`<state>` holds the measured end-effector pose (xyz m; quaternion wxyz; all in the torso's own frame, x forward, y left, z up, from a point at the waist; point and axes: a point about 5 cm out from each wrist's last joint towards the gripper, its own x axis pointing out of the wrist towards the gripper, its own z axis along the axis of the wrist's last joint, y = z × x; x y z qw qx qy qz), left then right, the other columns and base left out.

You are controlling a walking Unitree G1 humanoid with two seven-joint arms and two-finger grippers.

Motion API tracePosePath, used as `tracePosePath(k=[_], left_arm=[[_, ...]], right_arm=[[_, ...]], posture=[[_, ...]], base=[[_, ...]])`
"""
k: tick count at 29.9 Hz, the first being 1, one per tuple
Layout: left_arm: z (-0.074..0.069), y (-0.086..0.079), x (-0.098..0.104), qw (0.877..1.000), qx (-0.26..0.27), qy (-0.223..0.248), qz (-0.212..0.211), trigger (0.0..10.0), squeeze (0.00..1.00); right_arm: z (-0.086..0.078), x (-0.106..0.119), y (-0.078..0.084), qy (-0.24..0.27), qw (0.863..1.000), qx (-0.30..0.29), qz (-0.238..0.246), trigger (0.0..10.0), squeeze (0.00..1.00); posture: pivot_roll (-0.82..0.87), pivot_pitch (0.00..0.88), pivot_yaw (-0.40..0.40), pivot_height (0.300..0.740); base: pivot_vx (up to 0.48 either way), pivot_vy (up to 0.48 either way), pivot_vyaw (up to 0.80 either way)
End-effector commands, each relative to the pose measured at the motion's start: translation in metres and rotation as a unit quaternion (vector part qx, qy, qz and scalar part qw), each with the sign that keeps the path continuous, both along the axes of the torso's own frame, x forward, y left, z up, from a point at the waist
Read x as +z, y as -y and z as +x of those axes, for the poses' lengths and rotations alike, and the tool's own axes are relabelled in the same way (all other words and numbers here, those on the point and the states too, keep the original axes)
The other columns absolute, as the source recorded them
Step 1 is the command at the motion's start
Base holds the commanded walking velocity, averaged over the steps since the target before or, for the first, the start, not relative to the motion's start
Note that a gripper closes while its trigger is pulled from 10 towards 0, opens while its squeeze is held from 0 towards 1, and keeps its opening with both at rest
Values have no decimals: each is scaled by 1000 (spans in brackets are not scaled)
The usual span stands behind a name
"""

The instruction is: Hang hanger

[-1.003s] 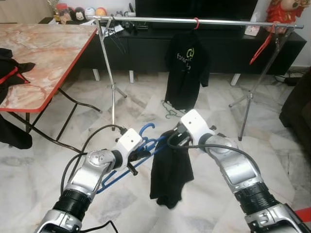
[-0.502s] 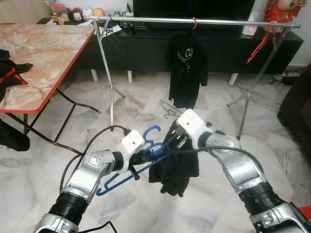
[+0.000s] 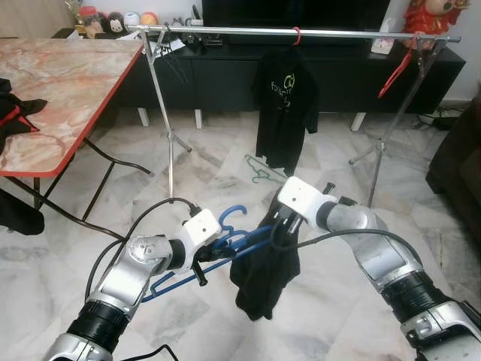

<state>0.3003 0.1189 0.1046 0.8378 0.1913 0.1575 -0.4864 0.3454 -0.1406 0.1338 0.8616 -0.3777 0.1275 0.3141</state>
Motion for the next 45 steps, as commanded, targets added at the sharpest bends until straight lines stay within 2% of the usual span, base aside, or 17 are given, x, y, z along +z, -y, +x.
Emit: tracePosePath(k=[1,2,15,17,19,22,25,28,29,32,33,35,45], left_arm=[[-2,5,4,1000,-17,13,-8,10000,0],[-2,5,4,1000,-21,14,-11,10000,0],[-8,11,7,998,-58,10,-35,10000,0],[-8,11,7,998,-57,11,-37,10000,0],[-7,11,6,998,-55,12,-37,10000,0],[1,9,3,999,-23,30,-29,10000,0],[10,9,2,998,12,49,-26,10000,0],[11,9,4,998,15,51,-30,10000,0],[11,9,4,998,15,51,-30,10000,0],[10,4,2,998,16,52,-24,10000,0],[10,3,2,998,17,52,-22,10000,0],[10,1,1,998,20,53,-21,10000,0],[10,3,2,998,23,56,-35,10000,0]], right_arm=[[3,12,-8,22,999,36,8,10000,0],[1,11,-10,27,998,56,9,10000,0],[-11,15,-17,28,988,146,30,10000,0],[-17,21,-20,27,983,173,63,10000,0],[-18,23,-21,27,981,178,73,10000,0],[-29,31,-28,15,967,225,120,10000,0],[-41,30,-32,-5,955,262,140,10000,0],[-32,22,-22,-5,968,223,111,10000,0],[-32,22,-22,-5,968,223,111,10000,0],[-15,14,3,3,988,141,59,10000,0],[-13,12,6,4,990,133,48,10000,0],[-13,10,10,-1,991,130,39,10000,0],[-17,5,8,-9,987,155,26,10000,0]], posture=[[-32,57,-51,740],[-32,57,-51,740],[-35,58,-46,740],[-35,59,-46,740],[-36,60,-46,740],[-36,60,-46,740],[-44,63,-46,740],[-43,65,-46,740],[-43,65,-46,740],[-41,66,-48,740],[-41,66,-48,740],[-41,66,-48,740],[-37,69,-48,740]], base=[[0,0,0],[0,0,0],[0,0,0],[0,0,0],[0,0,0],[0,0,0],[0,0,0],[0,0,0],[0,0,0],[0,0,0],[0,0,0],[0,0,0],[0,0,0]])
